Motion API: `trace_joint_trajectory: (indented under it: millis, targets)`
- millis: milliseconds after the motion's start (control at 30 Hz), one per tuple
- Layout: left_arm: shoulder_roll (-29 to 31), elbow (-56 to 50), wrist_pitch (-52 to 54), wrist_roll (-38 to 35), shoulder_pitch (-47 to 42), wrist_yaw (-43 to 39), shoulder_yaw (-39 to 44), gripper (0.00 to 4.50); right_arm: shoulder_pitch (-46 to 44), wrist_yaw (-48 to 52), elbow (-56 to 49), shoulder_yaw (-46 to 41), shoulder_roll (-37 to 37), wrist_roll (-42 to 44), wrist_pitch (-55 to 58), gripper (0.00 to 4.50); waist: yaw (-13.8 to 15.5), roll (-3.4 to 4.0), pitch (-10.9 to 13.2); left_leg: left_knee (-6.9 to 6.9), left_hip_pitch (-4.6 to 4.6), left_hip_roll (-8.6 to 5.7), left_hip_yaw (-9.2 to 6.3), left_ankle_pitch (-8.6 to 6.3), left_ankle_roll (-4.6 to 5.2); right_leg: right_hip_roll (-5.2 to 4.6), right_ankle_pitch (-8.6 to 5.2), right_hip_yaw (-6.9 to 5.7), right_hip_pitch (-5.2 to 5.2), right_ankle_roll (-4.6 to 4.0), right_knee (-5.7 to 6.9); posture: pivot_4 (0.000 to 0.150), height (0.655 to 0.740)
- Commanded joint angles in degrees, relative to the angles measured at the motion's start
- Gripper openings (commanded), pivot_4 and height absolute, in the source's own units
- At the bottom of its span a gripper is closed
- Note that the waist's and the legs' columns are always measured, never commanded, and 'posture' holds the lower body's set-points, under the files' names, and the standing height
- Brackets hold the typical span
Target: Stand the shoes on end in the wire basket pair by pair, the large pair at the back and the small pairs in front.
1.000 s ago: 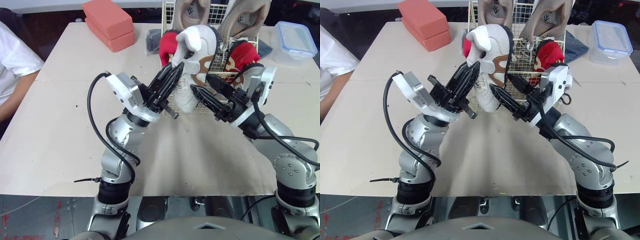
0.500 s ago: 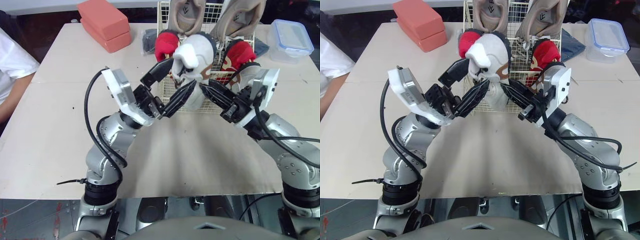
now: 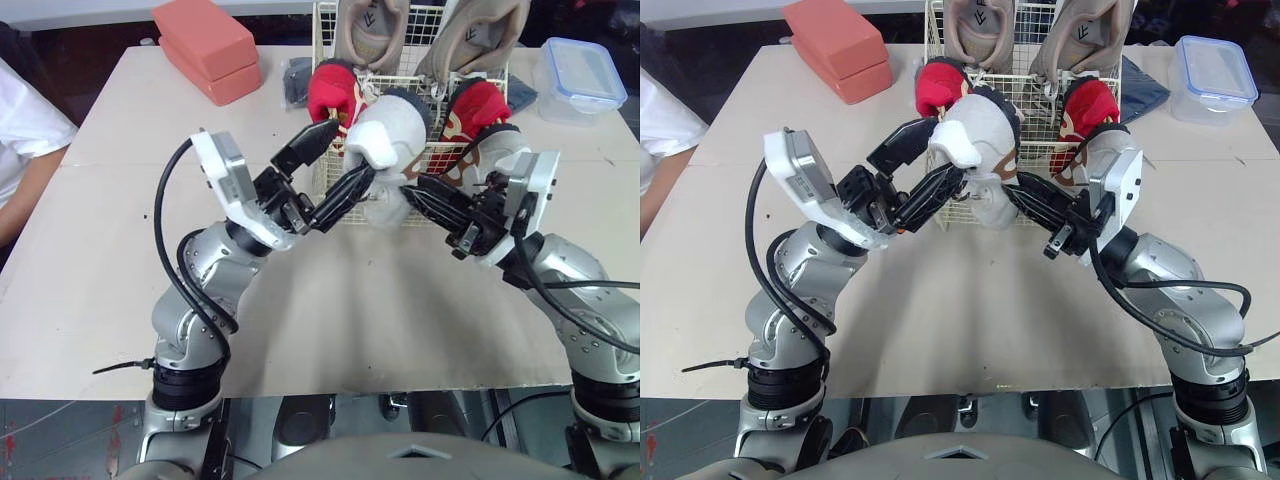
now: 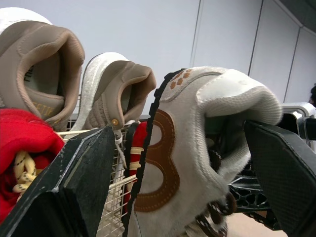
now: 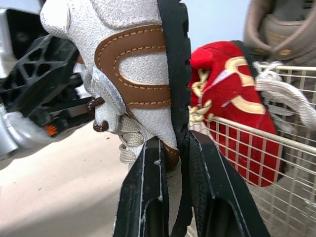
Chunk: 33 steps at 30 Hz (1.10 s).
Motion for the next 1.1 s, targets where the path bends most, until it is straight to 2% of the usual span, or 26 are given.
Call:
trace_joint_trajectory:
  millis: [33, 300, 333, 367, 433, 467, 500, 533, 567, 633, 667, 800, 1100]
  targets:
    - [-0.37, -0.39, -0.68, -0.49, -1.5, -1.05, 0.24, 3.8, -0.39, 1.42, -2.69, -0.48, -0.42, -0.01, -1.69, 0.24, 0.01, 0.0, 0.0, 0.0, 0.0, 0.0, 0.0, 0.0, 0.0, 0.0, 0.0, 0.0, 0.0, 0.0, 0.0, 0.15, 0.686]
    - [-0.97, -1.34, -0.93, -0.57, -0.2, -1.78, 0.49, 0.05, -0.85, 2.17, -2.27, -0.96, -0.3, -0.76, -2.08, 0.24, 0.0, 0.0, 0.03, -0.1, 0.01, 0.0, 0.02, 0.01, -0.01, 0.0, 0.0, 0.02, -0.04, 0.0, -0.01, 0.15, 0.686]
    - [-0.71, -1.69, -0.73, -0.34, 0.15, -1.79, 0.34, 0.05, -0.87, 2.23, -2.24, -1.04, -0.29, -0.58, -1.97, 0.24, -0.01, 0.0, 0.03, -0.12, 0.01, 0.0, 0.02, 0.01, -0.02, 0.0, 0.0, 0.02, -0.04, 0.0, -0.01, 0.15, 0.686]
    - [-0.5, -1.93, -0.48, 0.02, 0.41, -1.58, 0.15, 0.0, -0.87, 2.36, -2.2, -1.16, -0.34, -0.33, -1.82, 0.76, 0.0, 0.0, 0.04, -0.13, 0.02, 0.0, 0.02, 0.01, -0.02, 0.0, 0.0, 0.02, -0.04, 0.0, -0.01, 0.15, 0.686]
    - [-0.57, -2.44, -0.11, -0.38, 0.91, -1.12, 0.17, 0.0, -0.95, 2.81, -2.12, -1.57, -0.5, 0.09, -1.78, 1.26, -0.01, 0.0, 0.05, -0.15, 0.02, 0.0, 0.02, 0.01, -0.02, 0.0, 0.0, 0.02, -0.05, 0.0, -0.02, 0.15, 0.686]
    - [-0.86, -2.63, -0.27, -0.27, 1.12, -0.38, 0.41, 0.0, -0.79, 3.15, -2.14, -2.02, -0.72, 0.52, -1.69, 1.8, -0.01, 0.0, 0.05, -0.16, 0.02, 0.0, 0.02, 0.01, -0.02, 0.0, 0.0, 0.02, -0.05, 0.0, -0.02, 0.15, 0.686]
    - [-1.1, -2.78, -0.46, 0.03, 1.23, 0.42, 0.68, 0.0, -0.5, 3.58, -2.16, -2.51, -1.0, 0.8, -1.78, 2.09, 0.0, 0.0, 0.07, -0.16, 0.02, 0.0, 0.02, 0.01, -0.02, 0.0, 0.0, 0.02, -0.05, 0.0, -0.02, 0.15, 0.686]
    - [-1.38, -2.89, -0.72, 0.1, 1.21, 1.15, 1.03, 0.0, -0.19, 3.91, -2.13, -3.03, -1.23, 1.04, -1.96, 2.68, 0.01, -0.01, 0.08, -0.16, 0.02, 0.0, 0.01, 0.02, -0.02, 0.0, 0.0, 0.02, -0.05, 0.0, -0.02, 0.15, 0.686]
    - [-1.67, -3.07, -1.03, 0.04, 1.16, 1.77, 1.39, 0.0, 0.17, 4.21, -2.12, -3.62, -1.44, 1.31, -2.2, 3.05, 0.03, -0.01, 0.09, -0.16, 0.02, 0.0, 0.01, 0.02, -0.03, 0.0, 0.0, 0.02, -0.05, 0.0, -0.02, 0.15, 0.686]
    - [-3.16, -3.51, -2.91, 1.04, 0.97, 4.18, 2.45, 0.0, 1.24, 5.06, -2.44, -5.8, -2.36, 3.05, -2.18, 4.07, 0.14, -0.03, 0.11, -0.16, 0.02, -0.01, 0.01, 0.02, -0.02, -0.01, 0.0, 0.01, -0.05, 0.0, -0.03, 0.15, 0.686]
    - [-3.93, -3.73, -4.11, 1.67, 0.92, 4.87, 2.8, 0.0, 1.74, 5.45, -2.65, -6.89, -2.83, 4.03, -2.04, 4.33, 0.14, -0.03, 0.12, -0.16, 0.01, -0.01, 0.01, 0.01, -0.02, -0.02, 0.0, 0.01, -0.04, 0.0, -0.03, 0.15, 0.686]
    - [-6.74, -4.5, -7.19, 4.64, 0.6, 8.39, 3.31, 0.0, 3.65, 6.9, -3.09, -11.21, -4.66, 8.18, -2.1, 4.33, 0.08, -0.07, 0.18, -0.17, 0.0, -0.03, 0.03, 0.01, -0.02, -0.03, 0.01, 0.04, -0.04, -0.01, -0.06, 0.15, 0.686]
    - [-14.06, -1.59, -16.88, 19.72, 1.9, 15.09, -1.65, 0.0, 7.43, 7.5, -3.98, -14.22, -5.01, 8.99, -4.55, 4.33, 0.07, -0.14, 0.22, -0.22, 0.02, -0.04, 0.04, 0.01, -0.02, -0.01, 0.01, 0.04, -0.04, 0.0, -0.06, 0.15, 0.686]
